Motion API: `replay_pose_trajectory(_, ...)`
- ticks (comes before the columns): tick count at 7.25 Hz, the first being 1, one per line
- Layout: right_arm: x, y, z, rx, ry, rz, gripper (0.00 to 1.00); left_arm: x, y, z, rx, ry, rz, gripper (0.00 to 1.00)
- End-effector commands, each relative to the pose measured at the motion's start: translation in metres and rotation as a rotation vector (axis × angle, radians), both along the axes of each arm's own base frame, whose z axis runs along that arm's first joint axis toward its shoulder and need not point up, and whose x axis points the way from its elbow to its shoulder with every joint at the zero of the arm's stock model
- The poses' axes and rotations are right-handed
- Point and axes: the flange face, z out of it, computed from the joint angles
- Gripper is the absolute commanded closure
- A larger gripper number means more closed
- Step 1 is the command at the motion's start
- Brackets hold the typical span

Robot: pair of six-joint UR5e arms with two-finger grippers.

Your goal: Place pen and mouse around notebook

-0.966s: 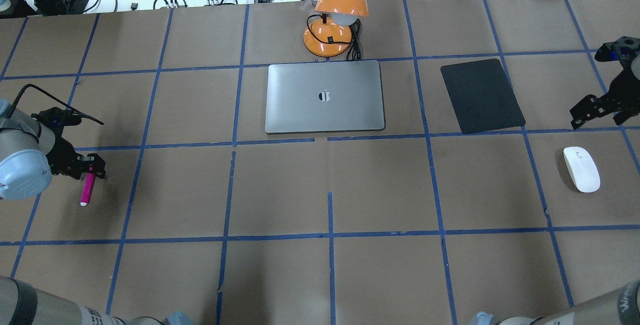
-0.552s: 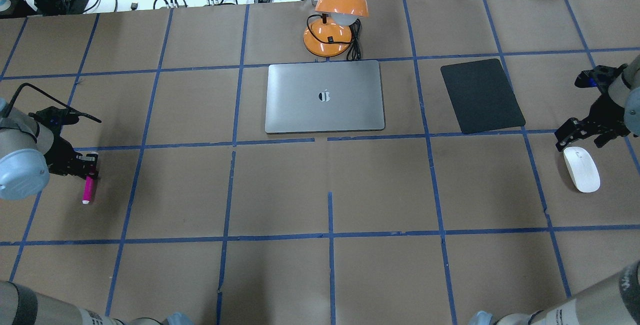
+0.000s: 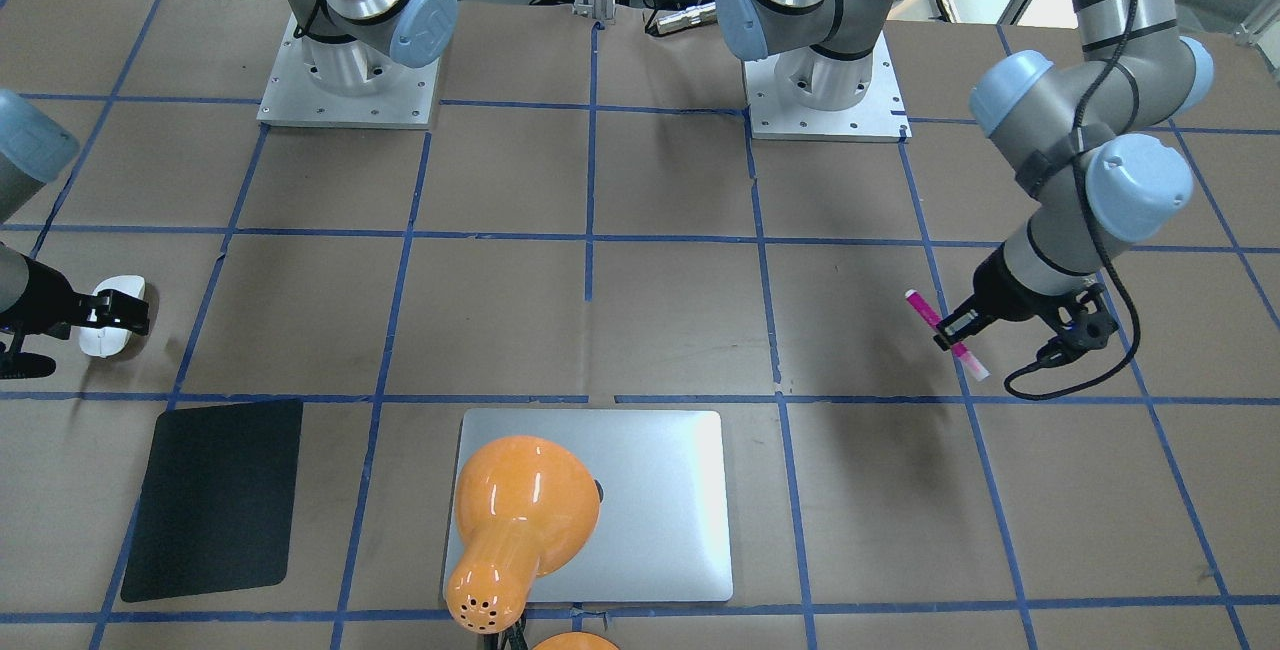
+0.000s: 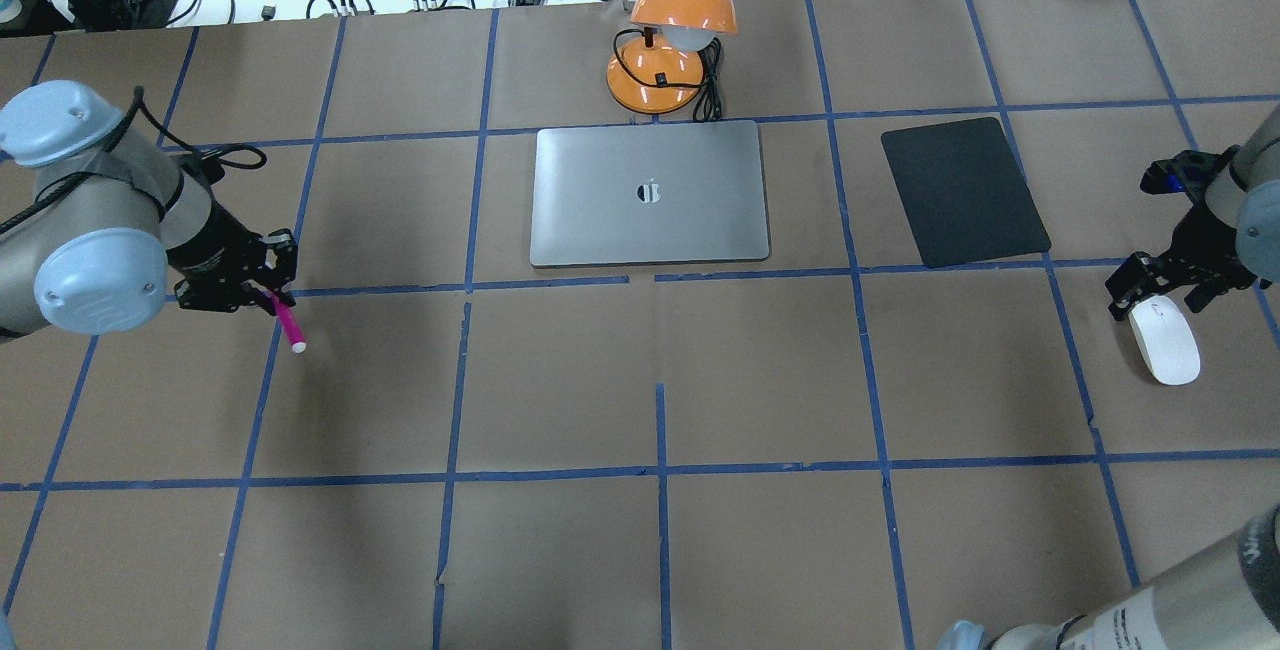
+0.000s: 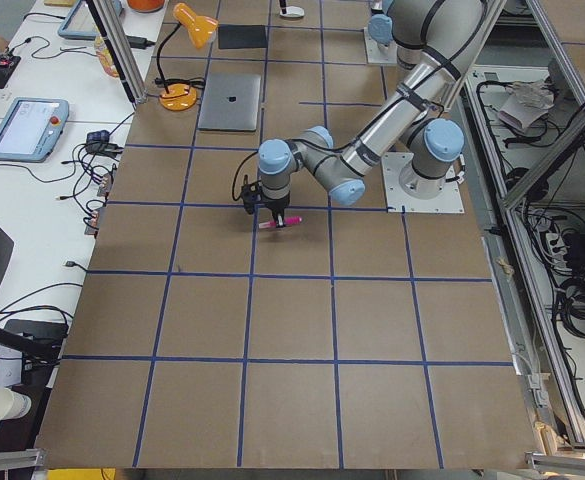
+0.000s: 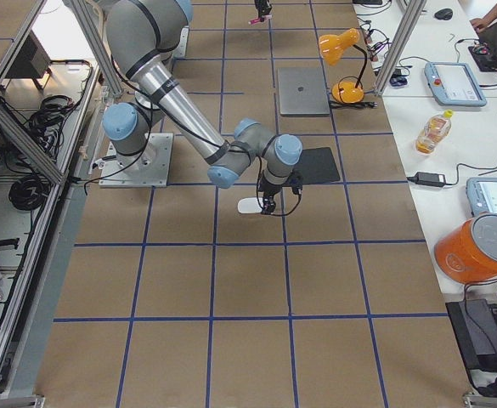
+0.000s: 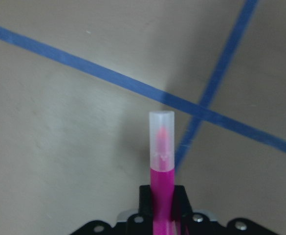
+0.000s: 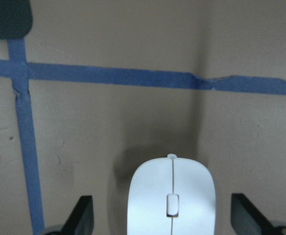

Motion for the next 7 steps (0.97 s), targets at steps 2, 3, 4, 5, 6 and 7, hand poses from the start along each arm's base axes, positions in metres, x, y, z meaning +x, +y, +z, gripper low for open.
replay_pose_trajectory(2, -0.003, 0.009, -0.008, 0.033, 0.018, -0.013, 0.03, -0.195, 0.017, 0.003, 0.029, 0.008, 0.426, 1.00)
replay_pose_trajectory(3, -0.003, 0.010, -0.007, 0.033, 0.020, -0.011, 0.13, -0.248, 0.037, -0.002, 0.041, -0.012, 0.512, 1.00)
replay_pose_trajectory(4, -0.002, 0.010, -0.007, 0.033, 0.018, -0.010, 0.19, -0.278, 0.046, -0.015, 0.062, -0.021, 0.643, 1.00)
replay_pose_trajectory(5, -0.002, 0.010, -0.007, 0.035, 0.017, -0.011, 0.31, -0.302, 0.052, -0.031, 0.076, -0.030, 0.758, 1.00)
replay_pose_trajectory(6, -0.002, 0.010, -0.007, 0.033, 0.018, -0.011, 0.37, -0.342, 0.067, -0.047, 0.077, -0.038, 0.771, 1.00)
replay_pose_trajectory(7, -0.002, 0.010, -0.007, 0.035, 0.019, -0.012, 0.43, -0.358, 0.068, -0.062, 0.091, -0.058, 0.792, 1.00)
